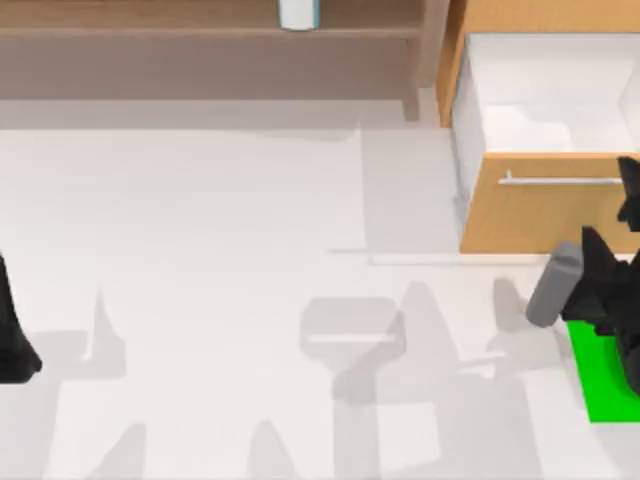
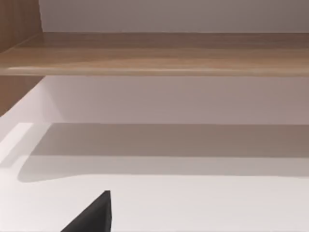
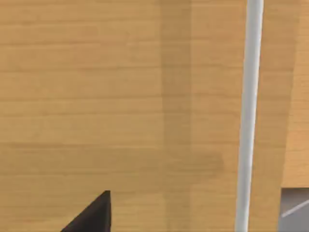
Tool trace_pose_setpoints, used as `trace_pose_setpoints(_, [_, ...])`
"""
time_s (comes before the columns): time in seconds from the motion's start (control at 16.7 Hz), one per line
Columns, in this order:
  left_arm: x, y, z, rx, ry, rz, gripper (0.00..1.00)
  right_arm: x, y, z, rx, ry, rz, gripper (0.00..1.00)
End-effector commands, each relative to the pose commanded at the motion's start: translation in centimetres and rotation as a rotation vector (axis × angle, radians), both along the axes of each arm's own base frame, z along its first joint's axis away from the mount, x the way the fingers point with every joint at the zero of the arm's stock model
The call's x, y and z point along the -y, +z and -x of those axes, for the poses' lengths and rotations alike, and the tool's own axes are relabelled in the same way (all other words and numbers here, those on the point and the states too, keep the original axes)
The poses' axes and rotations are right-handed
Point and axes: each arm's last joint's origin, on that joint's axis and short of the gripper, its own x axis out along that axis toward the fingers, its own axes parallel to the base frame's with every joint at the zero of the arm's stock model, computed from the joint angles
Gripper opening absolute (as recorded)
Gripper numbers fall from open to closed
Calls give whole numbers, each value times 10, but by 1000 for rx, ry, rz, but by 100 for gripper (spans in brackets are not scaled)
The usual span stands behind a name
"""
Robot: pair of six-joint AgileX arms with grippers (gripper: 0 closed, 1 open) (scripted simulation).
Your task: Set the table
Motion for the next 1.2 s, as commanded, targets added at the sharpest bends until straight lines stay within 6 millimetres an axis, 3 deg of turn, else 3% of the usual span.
trace_pose_setpoints(0.54, [0, 0, 0, 0, 0, 0, 100, 4, -2, -3, 24, -32, 34, 100])
trace_pose_setpoints(0.9, [0, 0, 0, 0, 0, 0, 100, 5, -1, -26, 29, -36, 34, 100])
trace_pose_setpoints(1.14, [0, 0, 0, 0, 0, 0, 100, 5, -1, -27, 29, -36, 34, 100])
trace_pose_setpoints(1.2, [0, 0, 0, 0, 0, 0, 100, 5, -1, -27, 29, -36, 34, 92])
